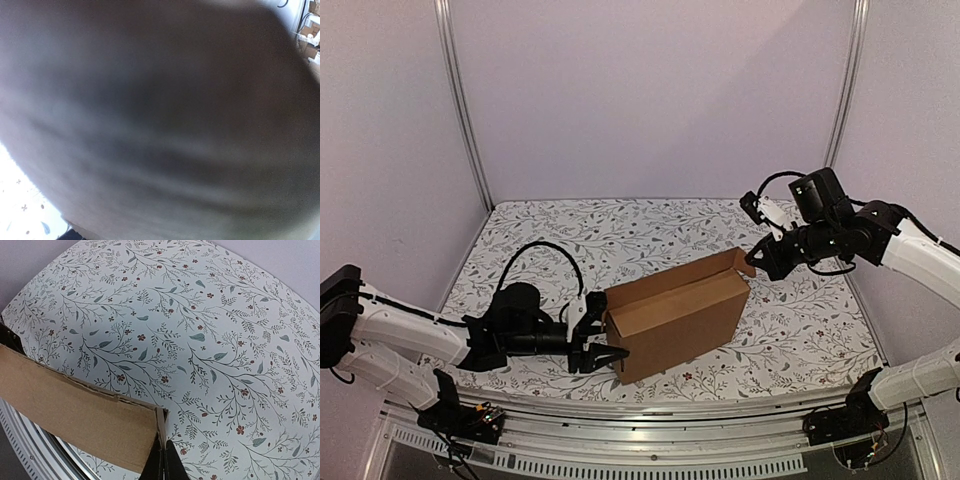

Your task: Fold the paper box

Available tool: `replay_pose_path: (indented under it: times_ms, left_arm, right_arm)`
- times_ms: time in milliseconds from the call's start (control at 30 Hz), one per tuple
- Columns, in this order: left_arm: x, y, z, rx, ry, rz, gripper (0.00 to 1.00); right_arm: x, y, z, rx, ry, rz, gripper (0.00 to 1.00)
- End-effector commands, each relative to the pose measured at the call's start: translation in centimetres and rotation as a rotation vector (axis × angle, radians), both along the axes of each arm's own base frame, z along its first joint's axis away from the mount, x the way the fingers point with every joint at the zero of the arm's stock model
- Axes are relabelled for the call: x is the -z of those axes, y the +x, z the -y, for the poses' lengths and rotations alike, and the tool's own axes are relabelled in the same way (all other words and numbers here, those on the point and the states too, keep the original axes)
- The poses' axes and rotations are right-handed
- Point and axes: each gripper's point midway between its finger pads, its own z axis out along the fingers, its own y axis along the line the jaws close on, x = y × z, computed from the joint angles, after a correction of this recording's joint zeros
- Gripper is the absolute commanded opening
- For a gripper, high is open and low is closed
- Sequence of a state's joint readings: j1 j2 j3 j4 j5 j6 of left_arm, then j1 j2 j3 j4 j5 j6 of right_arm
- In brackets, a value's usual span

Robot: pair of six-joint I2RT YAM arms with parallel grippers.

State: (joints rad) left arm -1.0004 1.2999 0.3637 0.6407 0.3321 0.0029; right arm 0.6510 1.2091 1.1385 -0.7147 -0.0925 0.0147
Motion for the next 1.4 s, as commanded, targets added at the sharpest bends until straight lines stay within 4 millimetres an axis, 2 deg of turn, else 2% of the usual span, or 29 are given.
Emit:
replay_pose_path:
  times_ms: [0,200,500,700,1033,1367]
  left_arm:
    - [1.7,0.2,-0.8,-0.028,0.061,-0.066,0.24]
    - [1.4,0.6,-0.8,-0.058,0.039,-0.073,0.25]
    - [1.4,0.8,-0.8,-0.089,0.027,-0.08,0.25]
    - [1.3,0.8,-0.6,-0.089,0.022,-0.083,0.25]
    - [1.2,0.9,-0.6,-0.097,0.021,-0.086,0.25]
    - [1.1,0.9,-0.7,-0.1,0.038,-0.088,0.25]
  right_arm:
    - [0.4,-0.2,-0.2,-0.006,0.007,-0.035,0.0]
    - [0.5,-0.9,-1.6,-0.001,0.018,-0.034,0.0]
    - [0.2,-0.9,-1.5,0.087,0.064,-0.023,0.0]
    - [1.4,-1.3,-1.2,0.112,0.088,-0.035,0.0]
    - [2.5,-2.4,-0.9,0.12,0.105,-0.05,0.0]
    - [4.5,-3.1,0.6,0.171,0.072,-0.034,0.0]
